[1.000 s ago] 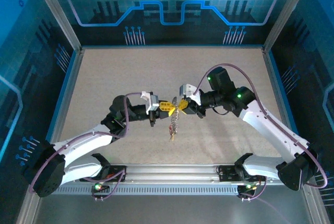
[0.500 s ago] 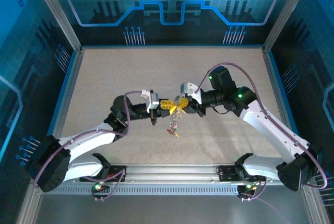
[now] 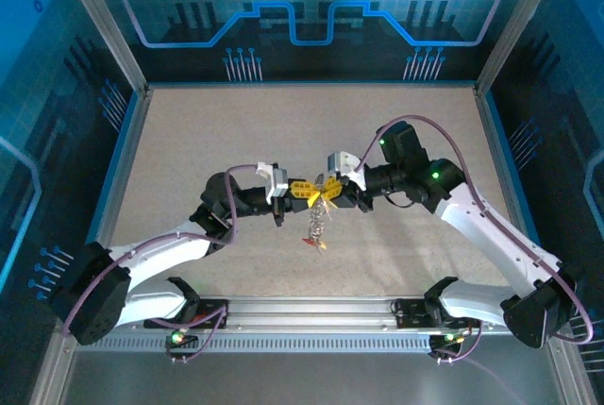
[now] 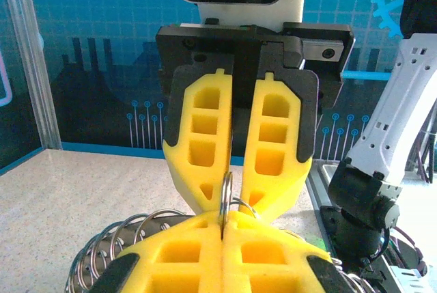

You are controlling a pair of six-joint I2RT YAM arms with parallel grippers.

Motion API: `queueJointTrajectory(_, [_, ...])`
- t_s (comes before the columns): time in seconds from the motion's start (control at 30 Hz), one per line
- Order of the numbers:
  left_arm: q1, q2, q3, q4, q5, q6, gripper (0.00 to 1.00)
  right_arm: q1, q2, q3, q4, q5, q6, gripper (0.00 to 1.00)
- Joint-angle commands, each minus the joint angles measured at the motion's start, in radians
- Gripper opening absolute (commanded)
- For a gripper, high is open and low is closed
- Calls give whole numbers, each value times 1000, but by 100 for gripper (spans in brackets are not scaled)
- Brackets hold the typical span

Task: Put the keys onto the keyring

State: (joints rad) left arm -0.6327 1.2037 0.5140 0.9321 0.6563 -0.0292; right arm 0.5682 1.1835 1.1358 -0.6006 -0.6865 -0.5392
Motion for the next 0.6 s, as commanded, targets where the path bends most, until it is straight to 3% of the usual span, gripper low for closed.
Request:
queueJointTrajectory(0.0, [-12, 13, 11, 39, -1, -21, 0, 10, -21, -10, 35, -118, -22, 15])
queueJointTrajectory(0.33, [-12, 5, 14, 22, 1, -12, 0, 10, -17, -8, 44, -75, -26, 2])
queueJointTrajectory(0.57, [-12, -79, 89, -352, 1, 162, 22, 25, -27, 9, -15, 17, -67, 0])
